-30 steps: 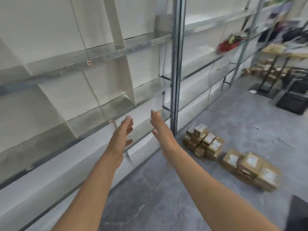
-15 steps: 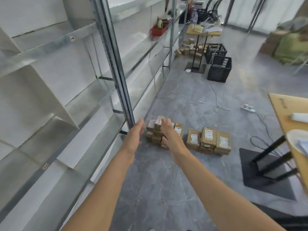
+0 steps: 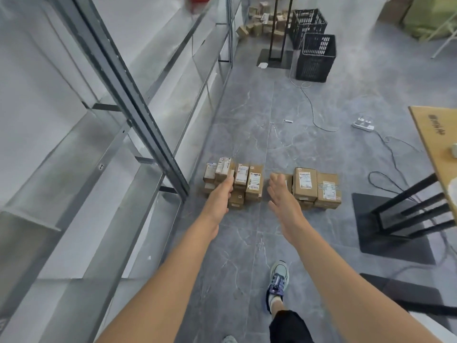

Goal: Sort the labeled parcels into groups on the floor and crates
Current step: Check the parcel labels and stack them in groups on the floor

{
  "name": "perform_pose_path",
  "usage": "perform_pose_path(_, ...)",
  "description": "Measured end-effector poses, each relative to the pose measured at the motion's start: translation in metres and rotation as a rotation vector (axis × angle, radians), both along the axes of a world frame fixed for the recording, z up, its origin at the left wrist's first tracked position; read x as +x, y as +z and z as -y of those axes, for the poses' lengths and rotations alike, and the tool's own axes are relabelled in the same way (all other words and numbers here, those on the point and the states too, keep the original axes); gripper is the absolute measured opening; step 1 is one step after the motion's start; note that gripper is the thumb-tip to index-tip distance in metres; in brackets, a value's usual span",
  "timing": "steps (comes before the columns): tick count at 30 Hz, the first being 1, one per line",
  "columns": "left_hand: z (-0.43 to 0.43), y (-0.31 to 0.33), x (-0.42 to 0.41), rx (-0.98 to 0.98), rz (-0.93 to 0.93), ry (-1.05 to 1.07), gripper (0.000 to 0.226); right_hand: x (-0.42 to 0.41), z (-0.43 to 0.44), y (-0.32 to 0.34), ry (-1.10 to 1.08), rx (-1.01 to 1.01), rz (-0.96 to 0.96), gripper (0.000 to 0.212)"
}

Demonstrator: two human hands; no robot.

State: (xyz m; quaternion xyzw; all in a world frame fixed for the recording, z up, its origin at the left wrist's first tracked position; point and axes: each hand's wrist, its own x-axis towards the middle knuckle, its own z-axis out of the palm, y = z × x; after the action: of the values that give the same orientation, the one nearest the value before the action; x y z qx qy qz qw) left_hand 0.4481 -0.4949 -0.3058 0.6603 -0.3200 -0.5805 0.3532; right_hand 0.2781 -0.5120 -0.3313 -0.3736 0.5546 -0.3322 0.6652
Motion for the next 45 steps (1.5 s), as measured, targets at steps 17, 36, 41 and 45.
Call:
perform_pose_path(17, 0.239, -0.130, -0.023, 0.320, 0.029, -0.023, 0.066, -0.026, 0.244, -0.115, -0.036, 0.225, -0.075, 0.077)
perform_pose_path(36, 0.443, -0.424, -0.001, 0.551, 0.017, -0.207, 0.060, 0.012, 0.416, -0.417, -0.056, 0.522, -0.198, 0.078)
perform_pose_path(41, 0.468, -0.523, -0.017, 0.567, 0.031, -0.228, 0.061, 0.015, 0.442, -0.513, -0.066, 0.563, -0.191, 0.068)
perform_pose_path(45, 0.474, -0.572, -0.028, 0.589, 0.076, -0.195, 0.074, 0.015, 0.454, -0.569, -0.108, 0.638, -0.191, 0.072)
